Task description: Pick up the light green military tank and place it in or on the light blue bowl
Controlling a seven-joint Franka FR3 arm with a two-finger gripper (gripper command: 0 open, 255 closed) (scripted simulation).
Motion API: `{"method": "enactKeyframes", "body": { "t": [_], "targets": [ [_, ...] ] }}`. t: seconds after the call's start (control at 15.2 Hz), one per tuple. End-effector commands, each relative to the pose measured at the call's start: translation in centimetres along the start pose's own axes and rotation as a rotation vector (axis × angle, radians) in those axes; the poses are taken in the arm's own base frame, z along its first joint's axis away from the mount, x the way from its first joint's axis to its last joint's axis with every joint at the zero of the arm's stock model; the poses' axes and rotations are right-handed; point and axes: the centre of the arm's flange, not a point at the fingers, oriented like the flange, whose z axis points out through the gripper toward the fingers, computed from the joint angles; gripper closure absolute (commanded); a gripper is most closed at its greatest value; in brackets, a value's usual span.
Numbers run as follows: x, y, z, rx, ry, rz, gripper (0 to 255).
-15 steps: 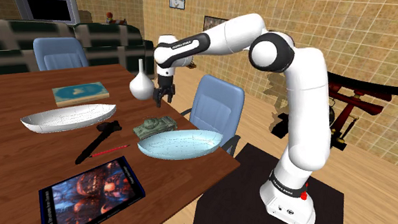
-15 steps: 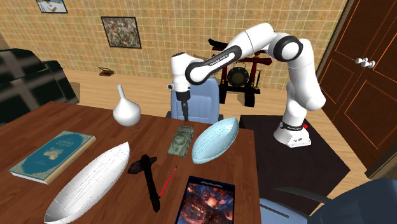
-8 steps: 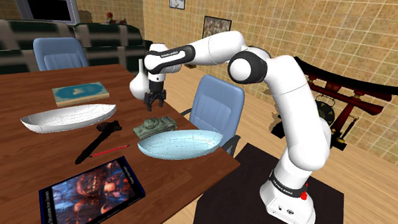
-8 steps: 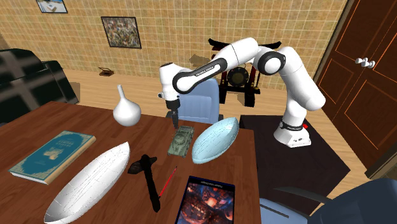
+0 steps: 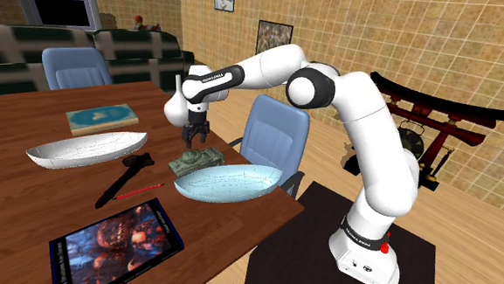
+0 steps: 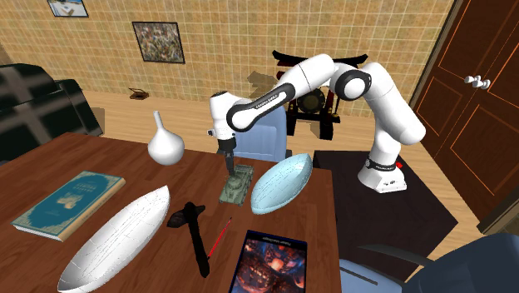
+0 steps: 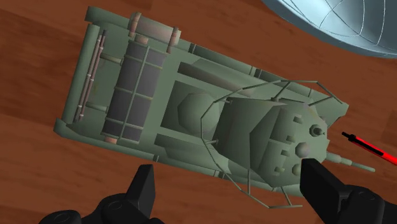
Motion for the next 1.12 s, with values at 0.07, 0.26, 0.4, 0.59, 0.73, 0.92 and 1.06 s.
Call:
{"method": "enactKeyframes", "body": {
  "t": [0.07, 0.26, 0.4, 0.59, 0.73, 0.92, 1.06],
  "targets": [
    [0.0, 0.0, 0.1, 0.0, 0.001, 0.0, 0],
    [0.0, 0.0, 0.1, 0.0, 0.0, 0.0, 0],
    [0.0, 0.0, 0.1, 0.0, 0.0, 0.0, 255],
    [0.0, 0.0, 0.1, 0.0, 0.0, 0.0, 255],
    [0.0, 0.0, 0.1, 0.0, 0.0, 0.0, 255],
    [0.0, 0.0, 0.1, 0.0, 0.001, 0.0, 255],
    [-0.1, -0.2, -0.9, 0.0, 0.001, 0.0, 255]
  ]
}}
